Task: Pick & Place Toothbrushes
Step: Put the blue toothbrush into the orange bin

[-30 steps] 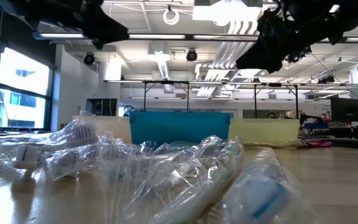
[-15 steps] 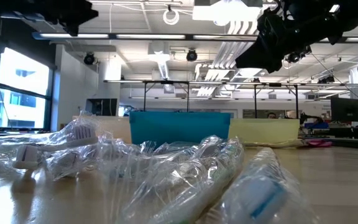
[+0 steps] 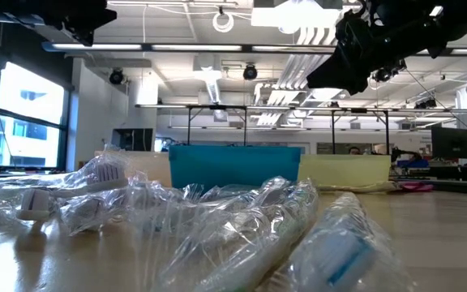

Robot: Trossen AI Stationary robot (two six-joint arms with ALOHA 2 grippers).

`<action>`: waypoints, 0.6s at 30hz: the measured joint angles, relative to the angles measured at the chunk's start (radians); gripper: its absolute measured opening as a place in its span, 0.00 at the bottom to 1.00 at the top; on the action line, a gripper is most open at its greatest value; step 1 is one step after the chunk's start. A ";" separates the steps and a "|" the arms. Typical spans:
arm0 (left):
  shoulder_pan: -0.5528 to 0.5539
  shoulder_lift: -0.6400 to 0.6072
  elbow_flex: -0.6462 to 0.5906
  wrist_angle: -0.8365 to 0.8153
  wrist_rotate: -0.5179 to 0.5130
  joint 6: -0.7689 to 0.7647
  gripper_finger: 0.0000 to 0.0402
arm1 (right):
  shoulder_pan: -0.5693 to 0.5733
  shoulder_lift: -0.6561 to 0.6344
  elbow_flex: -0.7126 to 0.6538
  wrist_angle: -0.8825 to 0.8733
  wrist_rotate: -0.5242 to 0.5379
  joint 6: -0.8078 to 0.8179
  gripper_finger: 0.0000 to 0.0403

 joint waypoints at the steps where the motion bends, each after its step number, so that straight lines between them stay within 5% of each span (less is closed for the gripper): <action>1: 0.000 0.000 0.000 -0.008 0.000 0.000 0.37 | 0.000 0.000 0.000 0.000 0.000 0.000 0.28; 18: 0.000 0.001 0.000 -0.099 0.000 -0.027 0.37 | 0.000 0.000 0.000 0.001 -0.003 -0.001 0.28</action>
